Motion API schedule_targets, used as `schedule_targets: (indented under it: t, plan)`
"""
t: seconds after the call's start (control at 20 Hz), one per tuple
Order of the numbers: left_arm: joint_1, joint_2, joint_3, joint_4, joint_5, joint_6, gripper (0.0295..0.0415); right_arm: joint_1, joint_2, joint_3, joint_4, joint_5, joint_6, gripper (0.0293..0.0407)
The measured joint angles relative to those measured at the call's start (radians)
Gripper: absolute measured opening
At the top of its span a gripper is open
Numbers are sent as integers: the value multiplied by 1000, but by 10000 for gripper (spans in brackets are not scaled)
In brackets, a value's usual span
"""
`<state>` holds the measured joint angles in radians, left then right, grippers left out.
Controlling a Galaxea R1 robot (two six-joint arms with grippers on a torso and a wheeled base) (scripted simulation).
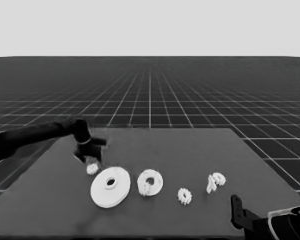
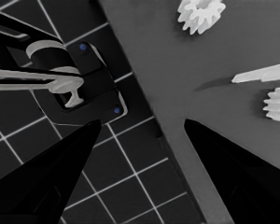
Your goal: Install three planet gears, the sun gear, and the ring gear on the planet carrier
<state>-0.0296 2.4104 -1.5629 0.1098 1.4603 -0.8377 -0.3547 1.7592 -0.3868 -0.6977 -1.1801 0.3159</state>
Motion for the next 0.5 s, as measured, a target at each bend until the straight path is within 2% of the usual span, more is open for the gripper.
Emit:
schedule_targets:
  t: [0.1,0.3,0.4,0.5]
  plan:
    - [0,10,-128,-13,-8,109,385,0,0,0,0,0,0,385]
    - [0,25,-197,-20,-11,163,385,0,0,0,0,0,0,385]
    - [118,66,-284,47,-109,200,385,0,0,0,0,0,0,385]
    - [160,92,-337,63,-145,222,385,0,0,0,0,0,0,385]
